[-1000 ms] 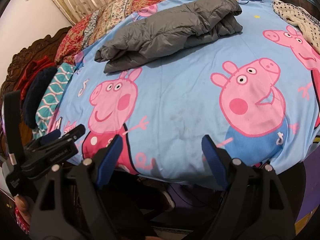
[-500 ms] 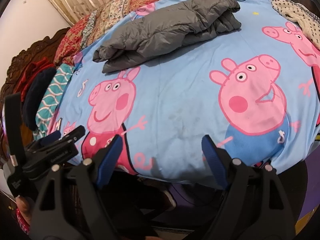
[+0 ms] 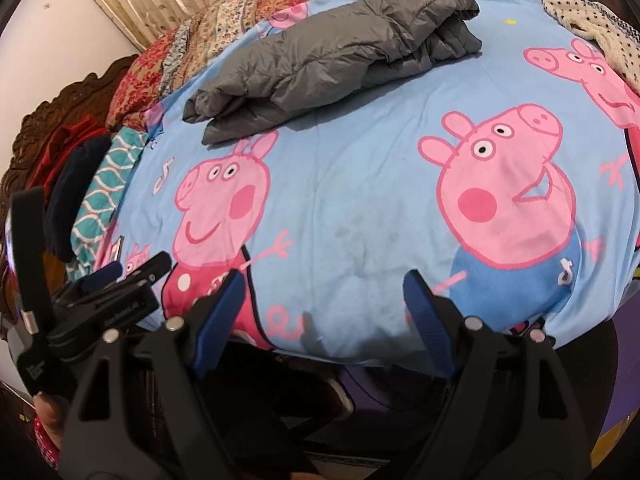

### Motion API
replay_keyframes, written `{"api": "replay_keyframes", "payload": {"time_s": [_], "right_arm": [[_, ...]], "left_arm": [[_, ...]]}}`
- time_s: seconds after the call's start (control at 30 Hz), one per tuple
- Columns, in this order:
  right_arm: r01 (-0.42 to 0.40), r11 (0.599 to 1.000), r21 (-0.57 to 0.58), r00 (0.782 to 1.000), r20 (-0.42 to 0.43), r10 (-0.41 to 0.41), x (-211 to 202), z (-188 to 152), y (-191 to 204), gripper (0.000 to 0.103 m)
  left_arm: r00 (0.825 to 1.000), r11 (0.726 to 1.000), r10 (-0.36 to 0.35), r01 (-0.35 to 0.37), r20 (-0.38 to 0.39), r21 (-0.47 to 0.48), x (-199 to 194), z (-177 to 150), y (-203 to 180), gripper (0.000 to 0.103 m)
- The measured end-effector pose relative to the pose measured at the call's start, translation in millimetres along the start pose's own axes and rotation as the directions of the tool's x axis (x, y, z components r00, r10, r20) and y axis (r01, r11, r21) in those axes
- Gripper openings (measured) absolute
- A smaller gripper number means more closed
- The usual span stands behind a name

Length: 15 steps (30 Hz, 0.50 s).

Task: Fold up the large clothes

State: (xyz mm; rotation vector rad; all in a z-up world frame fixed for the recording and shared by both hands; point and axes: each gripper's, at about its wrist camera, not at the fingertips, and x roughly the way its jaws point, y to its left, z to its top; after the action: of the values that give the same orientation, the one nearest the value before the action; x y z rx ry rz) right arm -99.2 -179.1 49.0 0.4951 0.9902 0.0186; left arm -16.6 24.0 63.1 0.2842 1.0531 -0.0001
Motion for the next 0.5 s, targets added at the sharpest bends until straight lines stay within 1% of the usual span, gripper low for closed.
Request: {"api": "replay_keyframes", "payload": {"time_s": [0.27, 0.5], "right_arm": [[0.0, 1.0, 0.004, 1.0, -0.003, 0.0, 1.3, -3.3, 0.4, 0.078], [-0.002, 1.0, 0.004, 1.0, -0.005, 0.002, 1.8, 0.6, -2.3, 0.078]], "left_arm": [[1.0, 1.0, 0.001, -0.001, -0.007, 0.005, 3.4, 1.4, -2.4, 0.096], [1.0, 1.0, 0.001, -0.001, -0.012, 0.015, 4.8, 2.3, -6.0, 0.096]]}}
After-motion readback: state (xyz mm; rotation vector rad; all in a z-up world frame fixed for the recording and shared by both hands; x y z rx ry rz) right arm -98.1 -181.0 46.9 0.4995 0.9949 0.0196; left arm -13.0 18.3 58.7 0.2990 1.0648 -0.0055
